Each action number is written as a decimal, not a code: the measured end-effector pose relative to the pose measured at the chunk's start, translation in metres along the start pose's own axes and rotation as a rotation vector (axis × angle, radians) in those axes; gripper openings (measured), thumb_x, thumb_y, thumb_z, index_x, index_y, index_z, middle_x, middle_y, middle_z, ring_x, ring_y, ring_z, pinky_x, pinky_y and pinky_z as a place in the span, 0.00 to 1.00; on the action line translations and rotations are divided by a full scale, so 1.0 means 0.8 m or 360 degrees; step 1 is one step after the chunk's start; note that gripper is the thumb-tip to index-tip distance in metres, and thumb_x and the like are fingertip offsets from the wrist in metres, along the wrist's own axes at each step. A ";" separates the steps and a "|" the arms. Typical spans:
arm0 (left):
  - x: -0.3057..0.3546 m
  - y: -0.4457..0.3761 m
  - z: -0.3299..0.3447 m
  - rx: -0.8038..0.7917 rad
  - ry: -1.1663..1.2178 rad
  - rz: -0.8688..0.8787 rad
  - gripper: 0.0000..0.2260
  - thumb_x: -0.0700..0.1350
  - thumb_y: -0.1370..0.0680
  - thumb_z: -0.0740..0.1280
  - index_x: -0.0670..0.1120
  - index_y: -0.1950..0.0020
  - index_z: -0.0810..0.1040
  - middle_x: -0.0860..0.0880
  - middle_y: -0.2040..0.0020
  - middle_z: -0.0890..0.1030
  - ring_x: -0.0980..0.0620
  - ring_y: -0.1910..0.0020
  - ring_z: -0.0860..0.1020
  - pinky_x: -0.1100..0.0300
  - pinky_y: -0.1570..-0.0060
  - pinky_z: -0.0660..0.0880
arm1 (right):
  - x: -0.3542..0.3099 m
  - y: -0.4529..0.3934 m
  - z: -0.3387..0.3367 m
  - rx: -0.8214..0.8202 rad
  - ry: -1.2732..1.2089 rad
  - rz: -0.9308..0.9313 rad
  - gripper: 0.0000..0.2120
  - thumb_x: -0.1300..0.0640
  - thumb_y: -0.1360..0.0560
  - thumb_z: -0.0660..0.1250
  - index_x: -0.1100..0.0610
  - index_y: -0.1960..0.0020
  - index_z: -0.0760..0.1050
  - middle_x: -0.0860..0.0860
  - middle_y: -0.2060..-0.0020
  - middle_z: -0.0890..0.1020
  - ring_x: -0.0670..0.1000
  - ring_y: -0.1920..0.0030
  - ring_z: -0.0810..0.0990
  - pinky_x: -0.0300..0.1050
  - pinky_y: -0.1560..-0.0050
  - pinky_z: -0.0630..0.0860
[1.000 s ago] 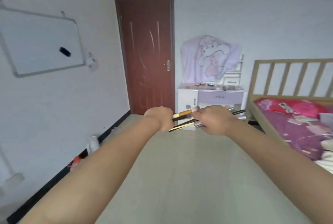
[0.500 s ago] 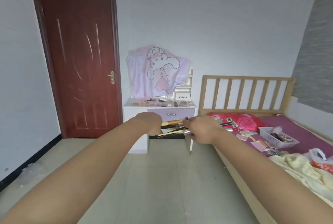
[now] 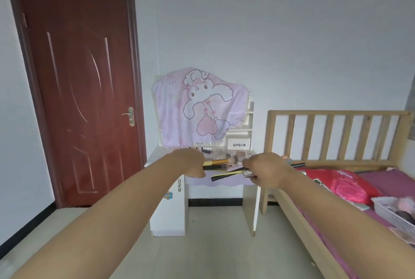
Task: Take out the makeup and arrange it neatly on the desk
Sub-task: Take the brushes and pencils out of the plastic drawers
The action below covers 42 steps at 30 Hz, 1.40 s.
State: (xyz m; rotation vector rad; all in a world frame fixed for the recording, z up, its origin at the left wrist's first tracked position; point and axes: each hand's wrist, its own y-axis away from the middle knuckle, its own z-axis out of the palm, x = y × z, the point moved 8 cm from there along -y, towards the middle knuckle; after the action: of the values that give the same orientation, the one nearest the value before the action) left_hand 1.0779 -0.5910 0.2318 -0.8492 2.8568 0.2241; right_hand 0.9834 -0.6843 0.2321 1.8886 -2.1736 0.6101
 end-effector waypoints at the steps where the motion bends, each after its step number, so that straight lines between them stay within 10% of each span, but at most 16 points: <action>1: -0.014 -0.035 0.000 0.0004 -0.0008 -0.0014 0.09 0.47 0.22 0.58 0.41 0.52 0.71 0.48 0.63 0.70 0.48 0.58 0.70 0.59 0.59 0.66 | 0.018 -0.029 0.015 -0.0006 0.0008 0.0003 0.11 0.60 0.25 0.57 0.60 0.44 0.70 0.56 0.54 0.77 0.59 0.49 0.76 0.42 0.65 0.62; 23: -0.445 -0.647 0.034 -0.0001 0.0049 -0.0620 0.12 0.40 0.25 0.58 0.46 0.69 0.63 0.51 0.69 0.66 0.54 0.73 0.65 0.64 0.73 0.61 | 0.204 -0.758 0.241 0.0139 -0.0162 -0.0173 0.09 0.56 0.23 0.56 0.58 0.45 0.70 0.50 0.60 0.70 0.51 0.61 0.69 0.40 0.69 0.63; 42: -0.589 -1.182 0.185 -0.0071 0.0127 -0.0506 0.07 0.41 0.23 0.57 0.45 0.50 0.73 0.52 0.67 0.65 0.49 0.60 0.70 0.60 0.61 0.67 | 0.334 -1.198 0.611 -0.0294 -0.0459 -0.0224 0.10 0.57 0.24 0.57 0.59 0.45 0.71 0.54 0.57 0.76 0.51 0.58 0.70 0.42 0.58 0.66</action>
State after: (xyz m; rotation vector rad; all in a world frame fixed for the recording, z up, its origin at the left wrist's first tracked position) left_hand 2.0047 -1.0978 0.0820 -1.3306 2.7420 0.2188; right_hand 1.9356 -1.2292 0.0730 2.1108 -2.1448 0.1112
